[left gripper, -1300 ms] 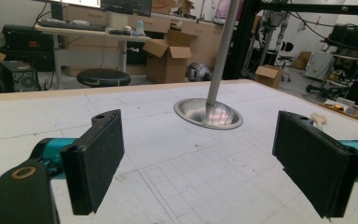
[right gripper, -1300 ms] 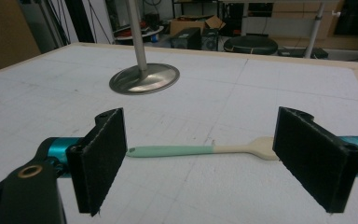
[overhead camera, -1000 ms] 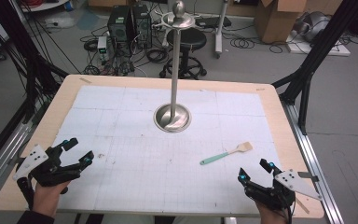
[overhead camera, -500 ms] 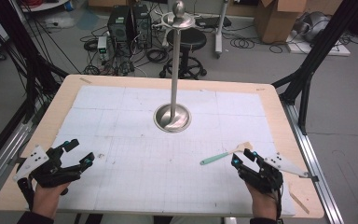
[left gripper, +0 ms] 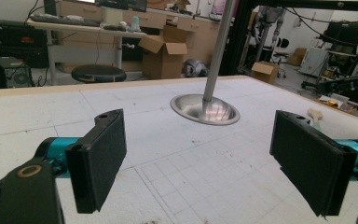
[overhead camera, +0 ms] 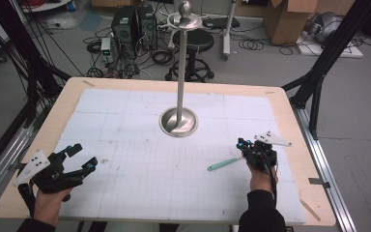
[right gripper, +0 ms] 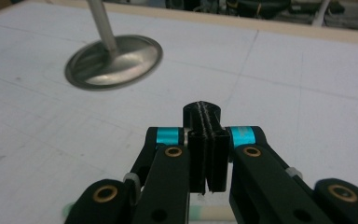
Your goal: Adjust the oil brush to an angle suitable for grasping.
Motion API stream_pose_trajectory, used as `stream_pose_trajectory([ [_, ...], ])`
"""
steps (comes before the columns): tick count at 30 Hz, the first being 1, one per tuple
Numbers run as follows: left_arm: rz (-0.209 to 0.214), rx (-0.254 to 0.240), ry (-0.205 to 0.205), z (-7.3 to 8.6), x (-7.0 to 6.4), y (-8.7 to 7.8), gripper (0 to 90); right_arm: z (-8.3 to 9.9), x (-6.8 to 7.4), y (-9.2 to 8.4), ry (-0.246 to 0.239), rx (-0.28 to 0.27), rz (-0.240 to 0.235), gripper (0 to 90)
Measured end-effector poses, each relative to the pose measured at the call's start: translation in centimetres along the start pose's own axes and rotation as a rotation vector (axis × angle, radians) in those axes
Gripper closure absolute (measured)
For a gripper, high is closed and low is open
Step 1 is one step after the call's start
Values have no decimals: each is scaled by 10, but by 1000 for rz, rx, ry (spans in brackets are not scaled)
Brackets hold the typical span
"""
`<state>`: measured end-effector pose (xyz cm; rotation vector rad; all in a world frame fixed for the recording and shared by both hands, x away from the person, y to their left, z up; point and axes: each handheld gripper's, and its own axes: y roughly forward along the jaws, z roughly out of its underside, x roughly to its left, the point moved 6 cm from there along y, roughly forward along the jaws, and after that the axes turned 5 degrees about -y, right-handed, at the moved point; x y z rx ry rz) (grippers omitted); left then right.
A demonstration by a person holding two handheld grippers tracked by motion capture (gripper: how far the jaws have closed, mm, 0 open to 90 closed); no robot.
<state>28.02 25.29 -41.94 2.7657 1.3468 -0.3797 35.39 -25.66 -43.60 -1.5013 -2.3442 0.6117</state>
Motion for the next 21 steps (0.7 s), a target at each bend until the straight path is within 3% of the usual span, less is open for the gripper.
stream_pose_trajectory([
  [5,5,6,-1,1,-1,1,195,9,-10,13,5,82,30,895],
  [14,12,9,-4,1,0,2,195,20,-15,31,-28,169,65,895],
  [18,10,11,-3,2,-1,2,195,27,-20,37,-10,208,85,895],
  [21,8,18,2,3,-2,2,195,34,-23,39,-42,252,101,895],
])
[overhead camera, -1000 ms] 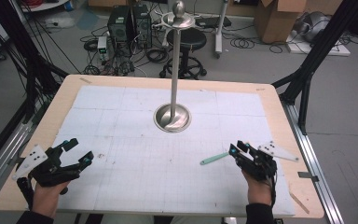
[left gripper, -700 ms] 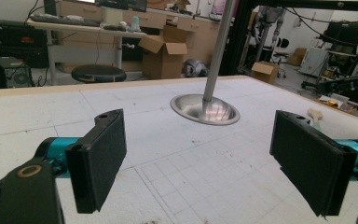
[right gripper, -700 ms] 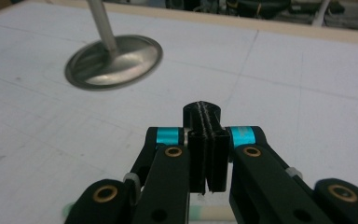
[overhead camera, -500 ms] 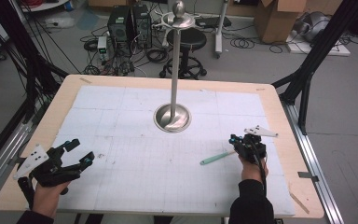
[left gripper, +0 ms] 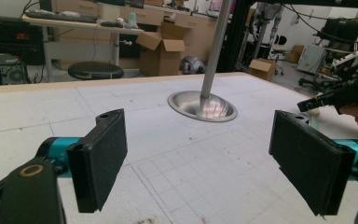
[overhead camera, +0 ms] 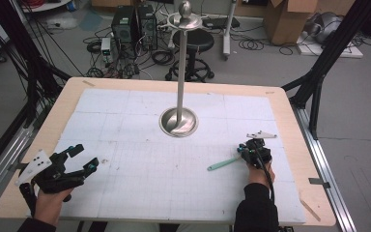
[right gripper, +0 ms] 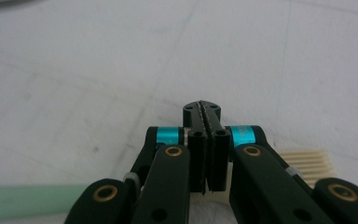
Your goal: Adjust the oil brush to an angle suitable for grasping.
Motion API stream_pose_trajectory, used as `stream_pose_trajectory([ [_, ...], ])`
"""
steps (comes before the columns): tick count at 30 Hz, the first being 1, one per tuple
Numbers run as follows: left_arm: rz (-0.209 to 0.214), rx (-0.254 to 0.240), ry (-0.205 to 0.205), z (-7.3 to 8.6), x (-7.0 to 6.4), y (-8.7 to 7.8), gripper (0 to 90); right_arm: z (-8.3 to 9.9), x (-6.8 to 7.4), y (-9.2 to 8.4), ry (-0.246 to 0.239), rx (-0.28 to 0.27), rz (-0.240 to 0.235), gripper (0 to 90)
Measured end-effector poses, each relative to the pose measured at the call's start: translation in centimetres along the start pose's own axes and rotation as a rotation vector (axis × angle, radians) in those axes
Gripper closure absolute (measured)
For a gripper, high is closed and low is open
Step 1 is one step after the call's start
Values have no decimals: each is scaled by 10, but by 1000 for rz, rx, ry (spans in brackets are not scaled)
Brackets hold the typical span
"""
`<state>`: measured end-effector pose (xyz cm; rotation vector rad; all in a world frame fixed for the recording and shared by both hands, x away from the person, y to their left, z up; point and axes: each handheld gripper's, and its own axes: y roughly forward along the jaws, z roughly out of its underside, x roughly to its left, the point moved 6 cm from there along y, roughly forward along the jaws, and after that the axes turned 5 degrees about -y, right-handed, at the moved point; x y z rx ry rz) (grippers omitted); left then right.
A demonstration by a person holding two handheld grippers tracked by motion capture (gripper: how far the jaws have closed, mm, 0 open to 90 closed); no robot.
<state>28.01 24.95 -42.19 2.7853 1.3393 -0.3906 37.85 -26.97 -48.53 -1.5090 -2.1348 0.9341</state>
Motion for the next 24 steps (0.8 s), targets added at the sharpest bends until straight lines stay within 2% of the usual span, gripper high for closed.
stream_pose_trajectory([
  [1,-2,2,0,0,0,0,195,1,-1,-1,-6,-9,-2,895],
  [6,-12,10,-1,2,1,-2,195,8,0,-10,-46,15,3,895],
  [12,-18,4,-15,2,3,-6,196,21,-1,-24,-12,19,-32,895],
  [19,-23,0,-16,1,3,-6,196,35,1,-39,-16,17,-54,896],
  [24,-18,-2,-16,0,3,-6,196,48,6,-53,-18,25,-89,896],
])
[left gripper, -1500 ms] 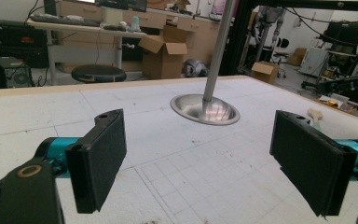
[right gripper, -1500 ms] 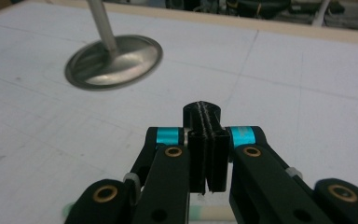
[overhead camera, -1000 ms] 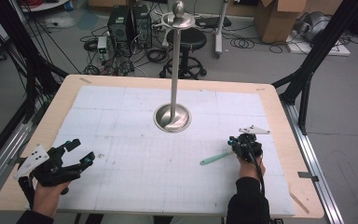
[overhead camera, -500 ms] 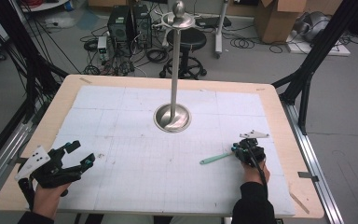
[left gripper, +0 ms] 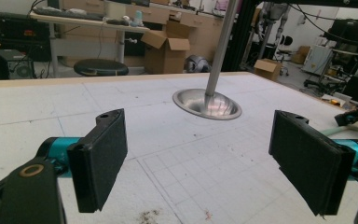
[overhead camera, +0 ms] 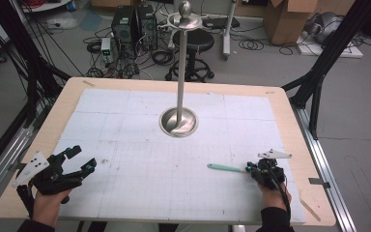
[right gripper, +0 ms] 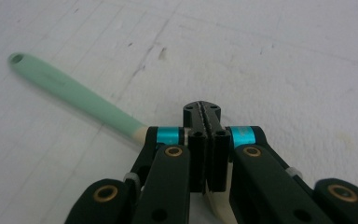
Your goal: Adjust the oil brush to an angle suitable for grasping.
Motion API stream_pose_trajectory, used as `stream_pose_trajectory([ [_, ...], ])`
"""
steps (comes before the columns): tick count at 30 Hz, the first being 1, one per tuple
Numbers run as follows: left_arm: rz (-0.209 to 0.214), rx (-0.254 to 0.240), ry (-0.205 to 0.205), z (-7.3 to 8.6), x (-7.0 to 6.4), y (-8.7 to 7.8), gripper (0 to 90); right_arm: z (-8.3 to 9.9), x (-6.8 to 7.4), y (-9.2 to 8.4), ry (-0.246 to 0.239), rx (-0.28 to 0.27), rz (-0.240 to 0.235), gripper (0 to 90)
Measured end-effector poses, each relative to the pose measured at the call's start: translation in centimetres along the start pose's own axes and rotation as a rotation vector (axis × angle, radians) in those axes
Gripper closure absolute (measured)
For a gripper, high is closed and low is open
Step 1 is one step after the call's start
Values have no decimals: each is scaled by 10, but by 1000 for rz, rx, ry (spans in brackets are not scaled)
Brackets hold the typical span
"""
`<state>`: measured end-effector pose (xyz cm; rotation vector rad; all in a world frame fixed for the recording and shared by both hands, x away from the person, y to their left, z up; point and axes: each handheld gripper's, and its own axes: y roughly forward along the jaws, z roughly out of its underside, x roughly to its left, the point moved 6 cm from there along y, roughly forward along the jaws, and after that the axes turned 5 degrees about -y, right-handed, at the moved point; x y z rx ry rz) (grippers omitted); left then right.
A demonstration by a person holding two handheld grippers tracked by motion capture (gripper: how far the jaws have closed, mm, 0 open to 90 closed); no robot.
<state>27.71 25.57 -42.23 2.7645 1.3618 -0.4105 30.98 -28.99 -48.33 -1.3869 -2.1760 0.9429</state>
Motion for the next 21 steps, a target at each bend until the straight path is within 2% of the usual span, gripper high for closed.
stream_pose_trajectory([
  [4,6,-6,0,-1,-1,0,198,10,4,-11,7,12,-18,895],
  [9,5,-11,-4,-2,0,-1,198,14,9,-16,0,27,-27,896],
  [11,7,-11,-6,-2,0,-1,198,18,15,-21,0,33,-46,896],
  [16,7,-11,-9,-2,-1,0,198,22,24,-27,-33,35,-80,896],
  [17,7,-9,-5,-2,0,0,198,20,25,-30,-39,18,-83,896],
  [19,7,-7,-4,-2,-1,1,198,12,33,-35,-47,-53,-109,896],
  [21,9,-6,-5,-1,-1,2,198,10,36,-34,-57,-65,-122,896],
])
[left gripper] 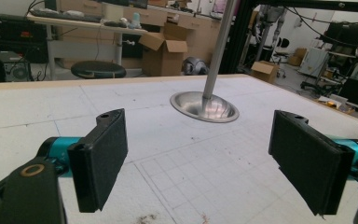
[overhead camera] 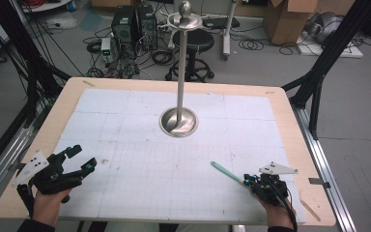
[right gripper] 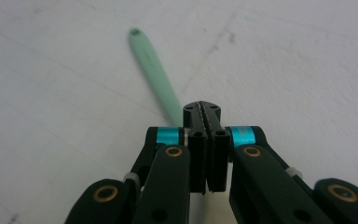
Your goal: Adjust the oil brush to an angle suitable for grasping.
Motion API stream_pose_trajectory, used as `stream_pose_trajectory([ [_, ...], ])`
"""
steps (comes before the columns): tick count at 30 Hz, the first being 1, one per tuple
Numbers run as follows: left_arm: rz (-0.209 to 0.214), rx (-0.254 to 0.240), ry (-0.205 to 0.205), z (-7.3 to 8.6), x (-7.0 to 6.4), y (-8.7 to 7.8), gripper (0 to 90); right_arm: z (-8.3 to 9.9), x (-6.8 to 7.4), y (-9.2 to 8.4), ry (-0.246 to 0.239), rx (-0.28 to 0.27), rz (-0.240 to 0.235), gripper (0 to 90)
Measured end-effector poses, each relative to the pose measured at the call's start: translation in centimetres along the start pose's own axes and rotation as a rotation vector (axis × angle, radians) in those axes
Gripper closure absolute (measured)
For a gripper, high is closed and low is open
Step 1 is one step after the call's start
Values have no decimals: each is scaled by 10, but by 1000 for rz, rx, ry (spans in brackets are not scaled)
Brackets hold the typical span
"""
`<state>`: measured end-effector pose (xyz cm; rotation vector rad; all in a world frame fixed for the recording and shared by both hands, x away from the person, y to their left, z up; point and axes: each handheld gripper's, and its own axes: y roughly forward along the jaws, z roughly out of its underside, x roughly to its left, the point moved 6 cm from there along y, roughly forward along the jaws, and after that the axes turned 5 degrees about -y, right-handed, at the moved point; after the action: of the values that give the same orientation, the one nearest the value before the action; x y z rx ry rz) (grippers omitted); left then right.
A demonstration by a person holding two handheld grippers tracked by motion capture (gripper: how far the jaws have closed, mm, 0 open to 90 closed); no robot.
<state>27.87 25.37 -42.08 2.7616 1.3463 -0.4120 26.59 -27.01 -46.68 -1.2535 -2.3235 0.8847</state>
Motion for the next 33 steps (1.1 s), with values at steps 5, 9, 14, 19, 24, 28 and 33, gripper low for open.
stream_pose_trajectory([
  [5,2,4,3,0,0,1,198,-8,22,20,-63,22,-70,895],
  [9,-3,0,-1,0,1,0,198,-12,26,40,-57,35,-72,894],
  [14,-5,-1,-2,0,1,-1,198,-16,18,45,-40,32,-29,894],
  [19,-1,6,2,1,0,-1,198,-18,15,41,-33,1,-8,820],
  [24,9,9,6,1,-2,0,198,-25,9,13,25,-125,7,603],
  [28,20,8,1,0,-4,2,189,-27,6,-28,74,-286,46,221],
  [33,43,6,9,-2,-9,2,185,-20,9,-53,64,-349,71,166],
])
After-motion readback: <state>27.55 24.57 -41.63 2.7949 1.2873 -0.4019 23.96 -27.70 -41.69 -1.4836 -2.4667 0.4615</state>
